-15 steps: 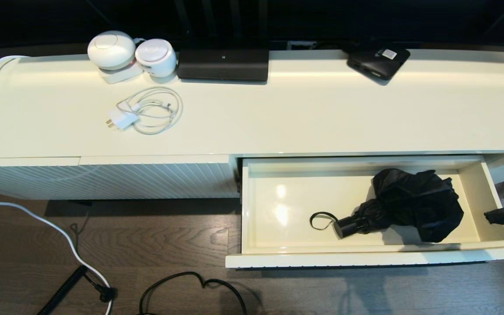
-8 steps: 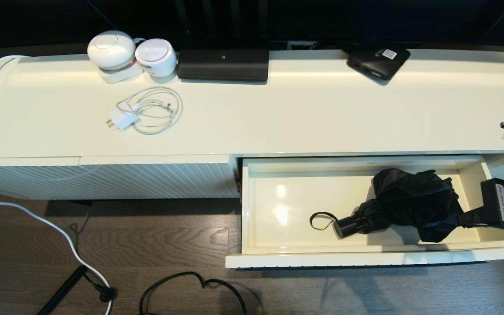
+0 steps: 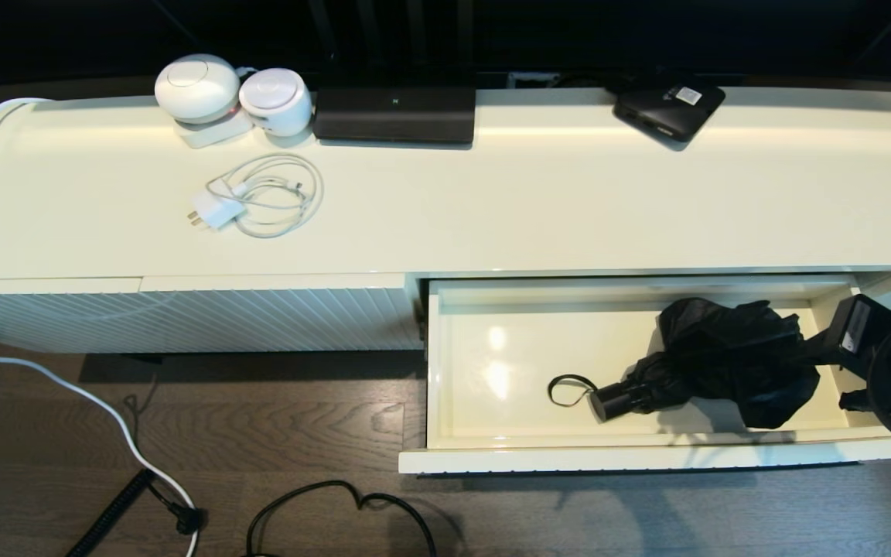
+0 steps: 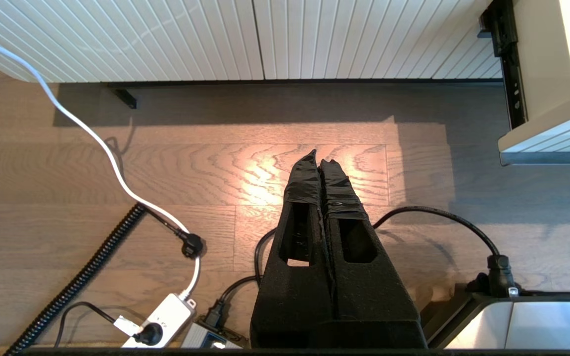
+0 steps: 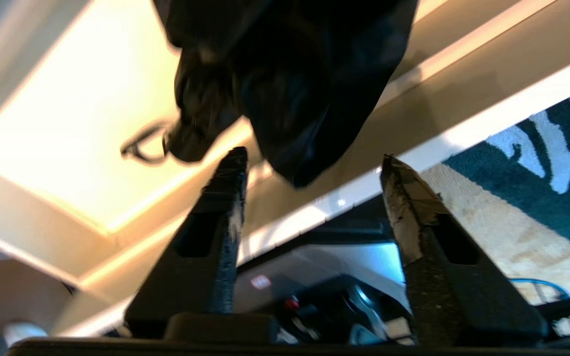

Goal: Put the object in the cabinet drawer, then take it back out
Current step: Take the umbrella out of the drawer and put it on the table

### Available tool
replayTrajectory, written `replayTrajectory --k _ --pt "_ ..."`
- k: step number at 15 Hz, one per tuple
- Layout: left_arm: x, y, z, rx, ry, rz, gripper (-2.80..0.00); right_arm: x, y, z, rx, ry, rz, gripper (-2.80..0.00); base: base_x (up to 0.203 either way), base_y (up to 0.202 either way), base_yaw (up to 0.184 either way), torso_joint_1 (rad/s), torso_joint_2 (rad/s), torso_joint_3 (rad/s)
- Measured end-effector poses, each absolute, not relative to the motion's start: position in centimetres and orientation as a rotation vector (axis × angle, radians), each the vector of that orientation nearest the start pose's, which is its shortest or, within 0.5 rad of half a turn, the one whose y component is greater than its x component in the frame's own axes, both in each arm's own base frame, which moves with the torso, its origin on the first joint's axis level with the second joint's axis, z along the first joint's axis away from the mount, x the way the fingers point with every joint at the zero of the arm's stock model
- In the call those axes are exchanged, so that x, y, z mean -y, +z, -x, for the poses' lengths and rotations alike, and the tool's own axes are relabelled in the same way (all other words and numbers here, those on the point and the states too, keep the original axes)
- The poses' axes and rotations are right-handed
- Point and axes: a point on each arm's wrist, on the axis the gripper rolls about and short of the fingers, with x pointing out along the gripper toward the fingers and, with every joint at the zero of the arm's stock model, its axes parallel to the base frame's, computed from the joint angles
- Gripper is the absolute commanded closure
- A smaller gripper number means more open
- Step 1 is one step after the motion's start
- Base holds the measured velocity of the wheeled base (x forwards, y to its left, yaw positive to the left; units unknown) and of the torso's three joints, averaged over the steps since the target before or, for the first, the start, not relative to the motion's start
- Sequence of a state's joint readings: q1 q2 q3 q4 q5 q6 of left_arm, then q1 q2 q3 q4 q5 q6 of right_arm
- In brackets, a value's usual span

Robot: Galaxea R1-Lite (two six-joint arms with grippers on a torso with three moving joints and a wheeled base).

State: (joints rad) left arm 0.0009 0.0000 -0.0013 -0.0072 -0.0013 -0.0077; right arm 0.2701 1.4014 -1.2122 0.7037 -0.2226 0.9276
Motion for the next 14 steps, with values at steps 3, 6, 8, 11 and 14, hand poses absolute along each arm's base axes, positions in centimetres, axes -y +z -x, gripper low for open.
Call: replayTrajectory --k 3,6,8,11,14 --pt "0.0 7.7 2.3 0.009 -0.001 0.007 0.00 -4.4 24.9 -20.6 -0.750 -0.449 -0.763 -2.80 0.000 0.000 0.000 0.000 0.00 0.000" --pt "0.0 7.7 2.3 0.009 -0.001 0.007 0.00 -4.5 24.0 -21.9 -0.728 -0.498 -0.890 -2.80 0.000 0.000 0.000 0.000 0.00 0.000" --pt "0.0 7.7 2.3 0.009 0.000 0.007 0.00 -4.7 23.4 -22.8 -0.720 -0.512 -0.944 -2.80 0.000 0.000 0.000 0.000 0.00 0.000" --pt "0.0 7.7 2.3 0.009 -0.001 0.007 0.00 -4.9 22.7 -23.8 -0.697 -0.529 -1.014 -2.80 0.000 0.000 0.000 0.000 0.00 0.000" --pt "0.0 7.7 2.3 0.009 0.000 0.007 0.00 -4.4 21.8 -24.9 -0.682 -0.552 -1.033 -2.80 0.000 0.000 0.000 0.000 0.00 0.000"
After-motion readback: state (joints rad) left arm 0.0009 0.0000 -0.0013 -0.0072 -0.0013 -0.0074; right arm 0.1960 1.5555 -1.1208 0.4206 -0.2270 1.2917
